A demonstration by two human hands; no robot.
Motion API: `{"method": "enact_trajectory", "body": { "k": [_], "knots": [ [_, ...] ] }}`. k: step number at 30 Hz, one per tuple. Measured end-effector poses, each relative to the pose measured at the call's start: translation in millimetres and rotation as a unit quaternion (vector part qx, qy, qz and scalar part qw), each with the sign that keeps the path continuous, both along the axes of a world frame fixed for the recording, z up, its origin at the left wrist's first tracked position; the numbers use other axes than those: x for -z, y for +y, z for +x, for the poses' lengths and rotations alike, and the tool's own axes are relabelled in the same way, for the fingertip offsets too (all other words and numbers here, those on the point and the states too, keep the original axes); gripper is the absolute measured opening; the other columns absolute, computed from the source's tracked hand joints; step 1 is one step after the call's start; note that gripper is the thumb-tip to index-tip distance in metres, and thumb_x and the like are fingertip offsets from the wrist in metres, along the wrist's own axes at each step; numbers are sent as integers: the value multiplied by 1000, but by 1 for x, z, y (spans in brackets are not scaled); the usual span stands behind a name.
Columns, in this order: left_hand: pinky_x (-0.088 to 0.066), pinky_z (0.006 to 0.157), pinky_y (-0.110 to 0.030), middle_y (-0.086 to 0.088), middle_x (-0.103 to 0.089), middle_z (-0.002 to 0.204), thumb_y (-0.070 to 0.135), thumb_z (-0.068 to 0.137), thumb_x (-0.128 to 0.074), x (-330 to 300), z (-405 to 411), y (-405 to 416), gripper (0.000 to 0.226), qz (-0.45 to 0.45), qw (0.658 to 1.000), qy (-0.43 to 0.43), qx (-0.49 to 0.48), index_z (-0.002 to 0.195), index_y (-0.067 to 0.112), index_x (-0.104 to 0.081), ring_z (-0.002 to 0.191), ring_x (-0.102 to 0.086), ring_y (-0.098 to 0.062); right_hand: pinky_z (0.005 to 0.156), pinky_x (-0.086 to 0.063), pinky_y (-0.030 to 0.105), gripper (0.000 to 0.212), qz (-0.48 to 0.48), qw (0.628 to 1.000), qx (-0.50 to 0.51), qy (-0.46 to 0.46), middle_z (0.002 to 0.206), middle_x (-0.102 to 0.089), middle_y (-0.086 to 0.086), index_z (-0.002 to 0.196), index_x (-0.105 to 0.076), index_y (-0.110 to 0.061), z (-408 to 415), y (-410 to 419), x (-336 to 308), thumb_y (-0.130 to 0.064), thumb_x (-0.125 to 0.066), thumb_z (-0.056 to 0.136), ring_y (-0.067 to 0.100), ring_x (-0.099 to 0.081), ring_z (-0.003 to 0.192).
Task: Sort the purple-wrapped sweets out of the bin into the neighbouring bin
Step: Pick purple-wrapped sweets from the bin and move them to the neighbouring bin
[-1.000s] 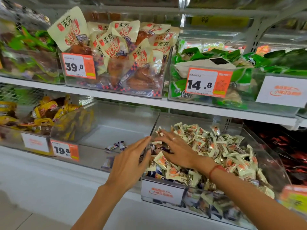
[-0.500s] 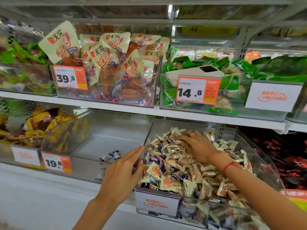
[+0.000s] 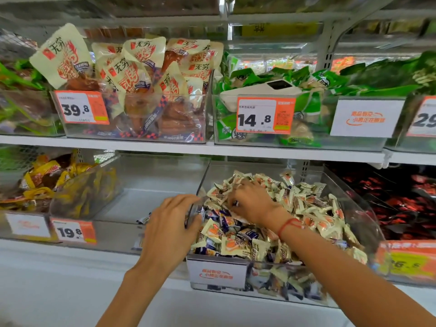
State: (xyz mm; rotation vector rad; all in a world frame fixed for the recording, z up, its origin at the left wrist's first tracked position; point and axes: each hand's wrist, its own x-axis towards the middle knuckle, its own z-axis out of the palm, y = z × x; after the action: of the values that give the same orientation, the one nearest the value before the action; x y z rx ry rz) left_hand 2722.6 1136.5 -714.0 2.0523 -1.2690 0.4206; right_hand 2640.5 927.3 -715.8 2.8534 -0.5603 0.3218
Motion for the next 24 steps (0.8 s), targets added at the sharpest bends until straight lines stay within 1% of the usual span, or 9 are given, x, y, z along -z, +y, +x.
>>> {"method": "enact_trajectory", "body": {
  "k": [2, 5, 8, 11, 13, 16, 20, 22, 24],
  "knots": [
    [-35, 90, -21, 21, -57, 120, 26, 89, -63, -5, -4, -7, 33, -1, 999, 6, 37, 121, 33, -61, 115, -48, -5, 116, -25, 44, 19, 35, 999, 19, -28, 114, -64, -9, 104, -65, -32, -11, -7, -2, -42, -60, 89, 21, -46, 126],
    [-38, 93, -23, 17, -60, 122, 28, 92, -60, -14, -10, -27, 28, 49, 995, -21, 86, 119, 36, -62, 116, -50, -5, 113, -29, 44, 35, 32, 996, 64, -45, 122, -63, -3, 122, -59, -30, -28, -14, -7, -43, -57, 91, 24, -45, 128],
    [-42, 95, -32, 10, -62, 123, 32, 93, -58, -17, -13, -50, 32, 140, 983, -56, 108, 125, 31, -60, 113, -55, -13, 109, -32, 40, 31, -25, 996, 72, -53, 121, -63, 1, 115, -64, -21, -47, -19, -10, -40, -49, 97, 25, -46, 123],
    [-40, 93, -34, -1, -65, 113, 35, 92, -58, -16, -19, -68, 33, 291, 947, -120, 60, 122, 21, -58, 108, -58, -21, 110, -29, 39, 35, 3, 996, 58, -67, 111, -69, -2, 116, -63, -26, -64, -17, -8, -46, -41, 98, 21, -51, 121],
    [-41, 89, -33, -4, -65, 109, 34, 91, -61, -15, -24, -74, 27, 340, 930, -139, 5, 111, 15, -60, 105, -59, -22, 108, -31, 37, 37, 7, 996, 52, -78, 105, -70, -7, 113, -63, -30, -75, -17, -7, -52, -39, 95, 16, -58, 112],
    [-43, 86, -32, -2, -66, 102, 24, 88, -67, -15, -29, -78, 13, 313, 929, -195, -30, 99, 17, -63, 101, -58, -19, 102, -36, 36, 34, 52, 986, 24, -157, 100, -73, -9, 111, -67, -31, -87, -12, -13, -50, -46, 93, 15, -63, 101],
    [-41, 93, -32, 3, -67, 108, 31, 88, -66, -19, -29, -61, 25, 194, 969, -153, -15, 114, 29, -65, 104, -59, -17, 96, -32, 36, 29, 52, 973, 35, -221, 109, -70, -7, 110, -69, -27, -87, -4, -22, -43, -50, 95, 19, -54, 112],
    [-46, 83, -29, 8, -68, 107, 35, 88, -66, -24, -27, -45, 29, 120, 989, -90, -9, 116, 34, -63, 99, -62, -14, 89, -46, 32, 31, 83, 972, 22, -217, 99, -72, -8, 105, -70, -24, -85, 3, -23, -44, -48, 95, 10, -62, 95],
    [-46, 67, -23, 12, -68, 98, 38, 85, -68, -29, -23, -27, 30, 59, 998, 14, -13, 114, 40, -62, 86, -62, -9, 63, -51, 20, 36, 170, 965, -13, -197, 78, -70, -8, 94, -70, -21, -81, 17, -24, -49, -47, 92, -1, -61, 63]
  ]
}}
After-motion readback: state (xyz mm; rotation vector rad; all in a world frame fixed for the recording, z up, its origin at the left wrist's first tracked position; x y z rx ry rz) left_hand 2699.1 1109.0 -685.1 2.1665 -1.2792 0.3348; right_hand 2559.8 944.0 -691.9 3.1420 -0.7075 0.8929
